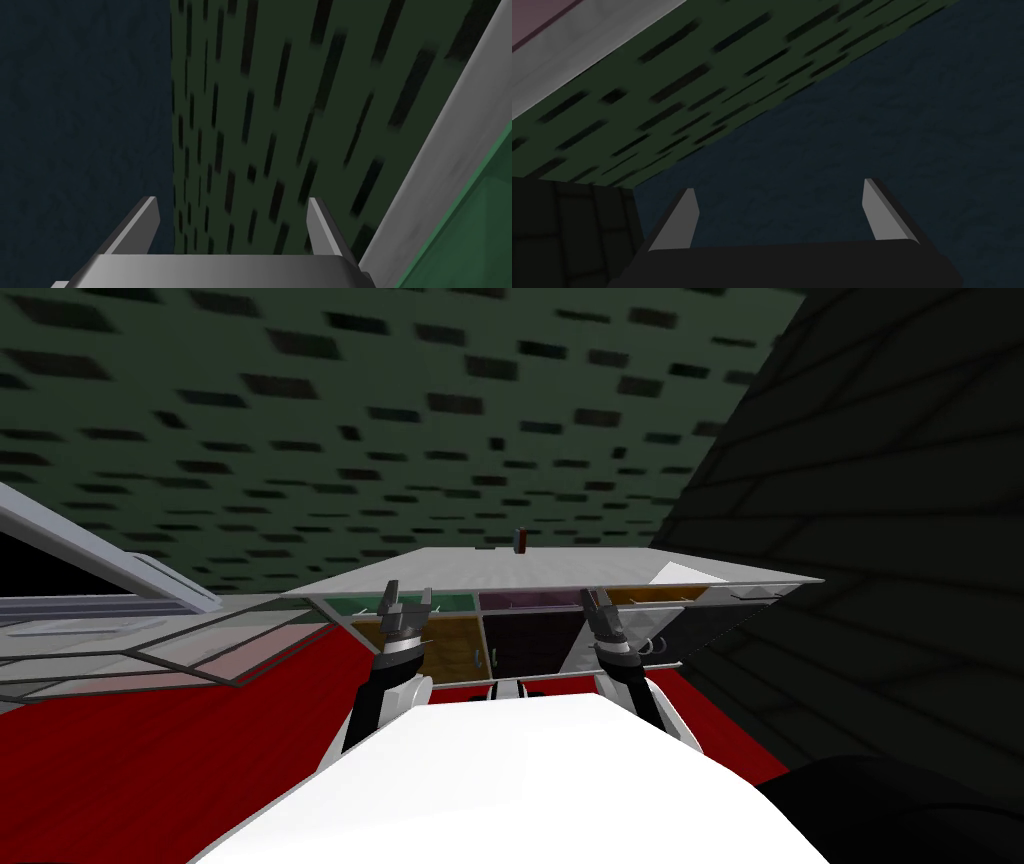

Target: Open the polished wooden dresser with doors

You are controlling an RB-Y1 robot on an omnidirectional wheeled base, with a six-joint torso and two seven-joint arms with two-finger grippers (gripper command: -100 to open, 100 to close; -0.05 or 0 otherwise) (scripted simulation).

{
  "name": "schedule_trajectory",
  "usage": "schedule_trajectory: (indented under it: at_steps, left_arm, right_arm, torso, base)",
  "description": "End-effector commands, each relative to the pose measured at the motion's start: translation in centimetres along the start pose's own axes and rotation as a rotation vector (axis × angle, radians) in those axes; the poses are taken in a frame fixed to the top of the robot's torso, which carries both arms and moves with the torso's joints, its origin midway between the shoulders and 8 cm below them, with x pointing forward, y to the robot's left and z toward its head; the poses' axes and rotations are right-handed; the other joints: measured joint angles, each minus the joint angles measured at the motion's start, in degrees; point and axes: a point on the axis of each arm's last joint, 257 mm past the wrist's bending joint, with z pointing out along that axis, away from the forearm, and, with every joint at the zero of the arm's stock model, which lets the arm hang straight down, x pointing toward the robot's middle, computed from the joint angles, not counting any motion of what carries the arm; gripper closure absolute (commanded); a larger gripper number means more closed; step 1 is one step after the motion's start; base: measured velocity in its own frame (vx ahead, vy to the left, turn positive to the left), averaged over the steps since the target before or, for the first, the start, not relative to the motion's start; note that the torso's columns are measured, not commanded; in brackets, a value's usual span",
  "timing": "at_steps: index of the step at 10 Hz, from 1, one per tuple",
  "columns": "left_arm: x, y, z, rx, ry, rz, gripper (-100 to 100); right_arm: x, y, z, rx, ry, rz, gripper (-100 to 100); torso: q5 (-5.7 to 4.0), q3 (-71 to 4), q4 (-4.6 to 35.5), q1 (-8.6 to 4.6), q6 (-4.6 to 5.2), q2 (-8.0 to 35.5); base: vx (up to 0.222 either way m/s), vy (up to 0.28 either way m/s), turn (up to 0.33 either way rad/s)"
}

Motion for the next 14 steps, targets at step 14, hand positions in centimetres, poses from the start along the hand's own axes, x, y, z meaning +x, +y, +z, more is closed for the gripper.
schedule_trajectory:
  at_steps: [14]
  left_arm:
    - [0.0, 0.0, 0.0, 0.0, 0.0, 0.0, 0]
  right_arm:
    - [0.2, -4.0, -2.7, 0.02, 0.037, -0.525, -100]
  torso:
    - [-0.03, 0.01, 0.0, -0.07, 0.0, 0.01]
  base:
    - [0.005, 0.051, 0.024]
